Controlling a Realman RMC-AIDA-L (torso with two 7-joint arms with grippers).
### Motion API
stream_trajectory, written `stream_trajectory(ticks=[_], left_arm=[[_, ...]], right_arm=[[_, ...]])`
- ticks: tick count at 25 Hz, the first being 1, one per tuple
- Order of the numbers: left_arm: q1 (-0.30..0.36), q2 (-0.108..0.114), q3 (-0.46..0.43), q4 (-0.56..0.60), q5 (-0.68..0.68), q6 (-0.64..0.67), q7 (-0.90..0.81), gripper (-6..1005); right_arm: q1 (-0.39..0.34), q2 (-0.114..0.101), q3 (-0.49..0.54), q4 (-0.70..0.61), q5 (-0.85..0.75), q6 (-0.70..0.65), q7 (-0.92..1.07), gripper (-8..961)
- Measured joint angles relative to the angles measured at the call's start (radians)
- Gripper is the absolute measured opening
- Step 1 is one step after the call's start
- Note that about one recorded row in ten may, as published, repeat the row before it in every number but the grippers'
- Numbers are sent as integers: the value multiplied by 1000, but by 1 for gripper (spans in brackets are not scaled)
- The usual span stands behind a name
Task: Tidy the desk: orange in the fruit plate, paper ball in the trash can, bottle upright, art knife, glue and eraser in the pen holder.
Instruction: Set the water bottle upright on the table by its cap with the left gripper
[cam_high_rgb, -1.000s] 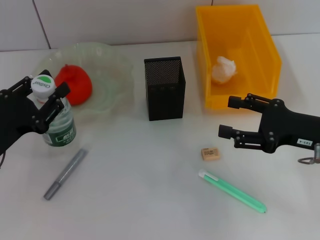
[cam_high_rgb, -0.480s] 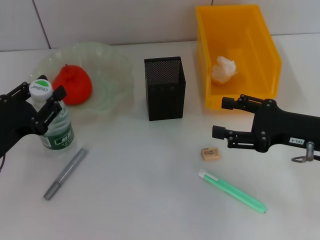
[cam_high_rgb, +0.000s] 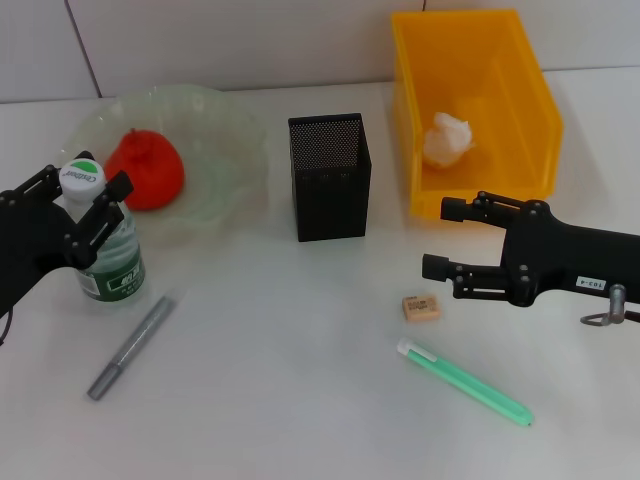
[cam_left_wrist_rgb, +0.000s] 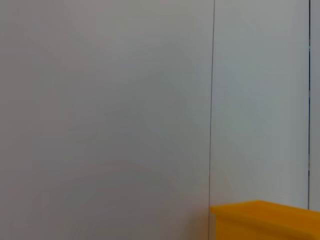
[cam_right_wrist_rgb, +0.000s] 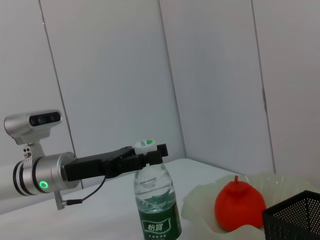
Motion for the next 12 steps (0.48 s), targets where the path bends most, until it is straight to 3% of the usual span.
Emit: stream_trajectory(ticks=[7, 12], left_arm=[[-3, -4, -4, -2, -13, -28, -3, 432], [3, -3, -5, -2, -25, 0, -2, 632]], right_arm=[[0, 0, 0, 0, -2, 0, 0, 832], [0, 0, 0, 0, -3, -1, 0, 832]])
